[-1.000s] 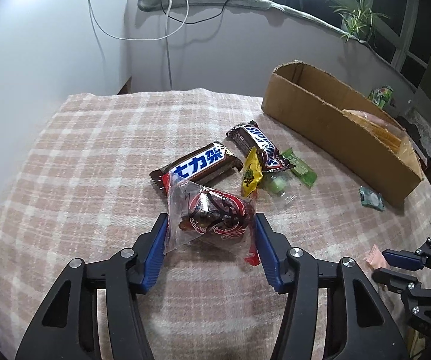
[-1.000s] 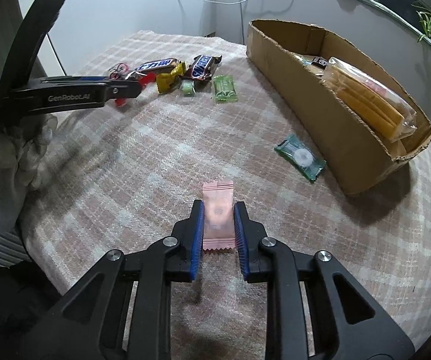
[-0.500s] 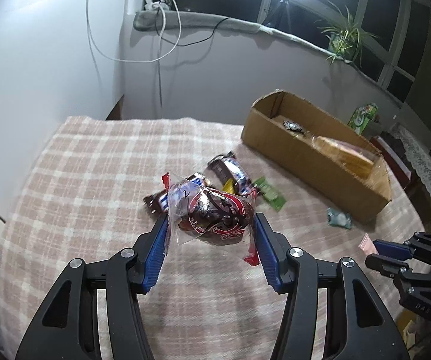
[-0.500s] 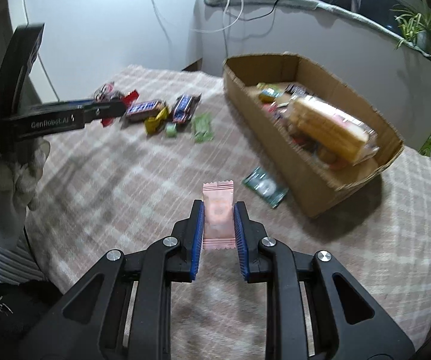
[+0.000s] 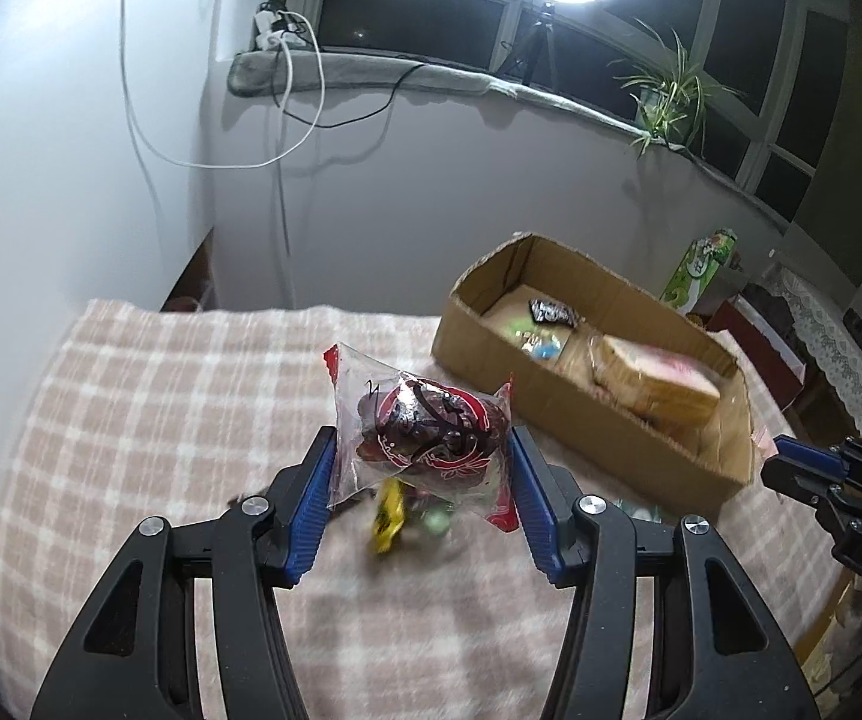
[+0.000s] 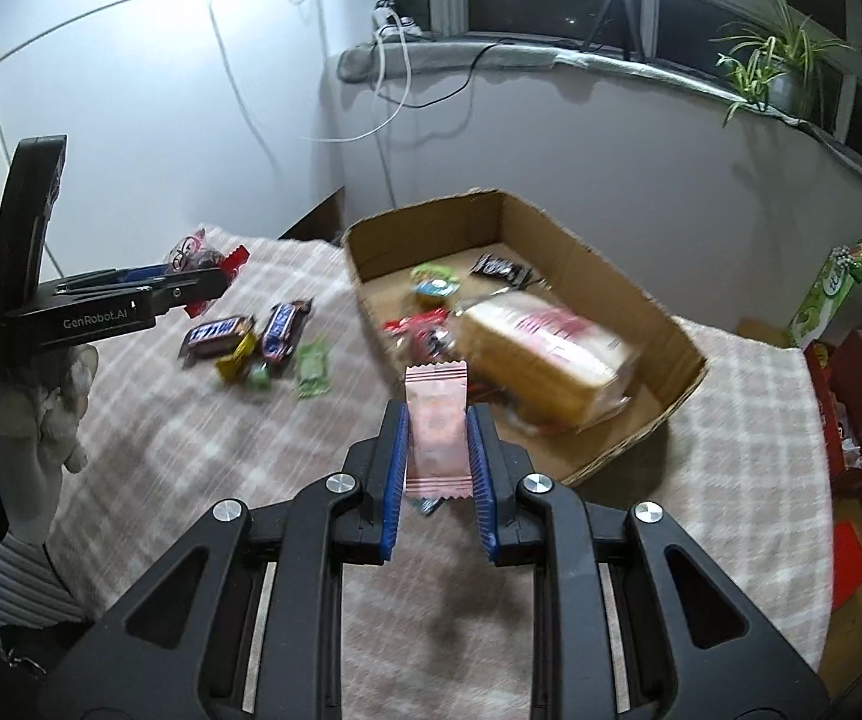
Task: Organize snacks
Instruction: 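Carry the pink candy into the box and open the right gripper while the left releases the chocolate bag there, then move both grippers back to the Snickers bars and green candies, then grasp the large Snickers bar with the left gripper while the right grasps a green-wrapped candy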
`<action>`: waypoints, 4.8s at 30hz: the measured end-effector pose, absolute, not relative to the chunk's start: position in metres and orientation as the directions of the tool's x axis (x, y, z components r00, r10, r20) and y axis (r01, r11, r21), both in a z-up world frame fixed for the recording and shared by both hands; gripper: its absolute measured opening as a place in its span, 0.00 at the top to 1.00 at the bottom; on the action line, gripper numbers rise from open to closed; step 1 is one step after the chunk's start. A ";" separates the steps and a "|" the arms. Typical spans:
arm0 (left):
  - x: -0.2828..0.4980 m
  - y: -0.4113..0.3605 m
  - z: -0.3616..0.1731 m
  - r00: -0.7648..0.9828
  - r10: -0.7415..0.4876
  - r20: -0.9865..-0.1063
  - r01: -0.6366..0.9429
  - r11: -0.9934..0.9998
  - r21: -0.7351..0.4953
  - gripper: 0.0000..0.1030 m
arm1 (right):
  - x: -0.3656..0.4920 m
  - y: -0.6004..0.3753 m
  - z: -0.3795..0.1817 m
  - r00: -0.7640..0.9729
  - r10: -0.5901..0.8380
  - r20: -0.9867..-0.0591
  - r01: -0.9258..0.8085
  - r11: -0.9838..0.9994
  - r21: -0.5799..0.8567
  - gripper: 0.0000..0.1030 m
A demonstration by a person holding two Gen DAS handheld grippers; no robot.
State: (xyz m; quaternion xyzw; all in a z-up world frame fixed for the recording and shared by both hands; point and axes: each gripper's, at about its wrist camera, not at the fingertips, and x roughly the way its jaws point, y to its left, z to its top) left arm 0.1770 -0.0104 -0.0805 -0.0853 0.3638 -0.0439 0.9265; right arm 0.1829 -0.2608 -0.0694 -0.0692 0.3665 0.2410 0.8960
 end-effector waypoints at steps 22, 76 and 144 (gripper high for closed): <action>0.261 -0.056 -0.081 0.706 -0.193 -0.682 0.081 0.978 -0.193 0.47 | 0.232 -0.270 -0.085 0.590 0.372 -0.717 -0.456 0.886 0.084 0.80; 0.216 -0.006 -0.061 0.732 -0.172 -0.659 0.021 0.973 -0.230 0.31 | 0.187 -0.248 -0.064 0.634 0.398 -0.663 -0.486 0.872 0.059 0.20; 0.217 0.039 -0.159 0.613 -0.121 -0.781 0.126 0.991 -0.054 0.74 | 0.240 -0.107 -0.172 0.458 0.355 -0.815 -0.591 0.806 0.020 0.79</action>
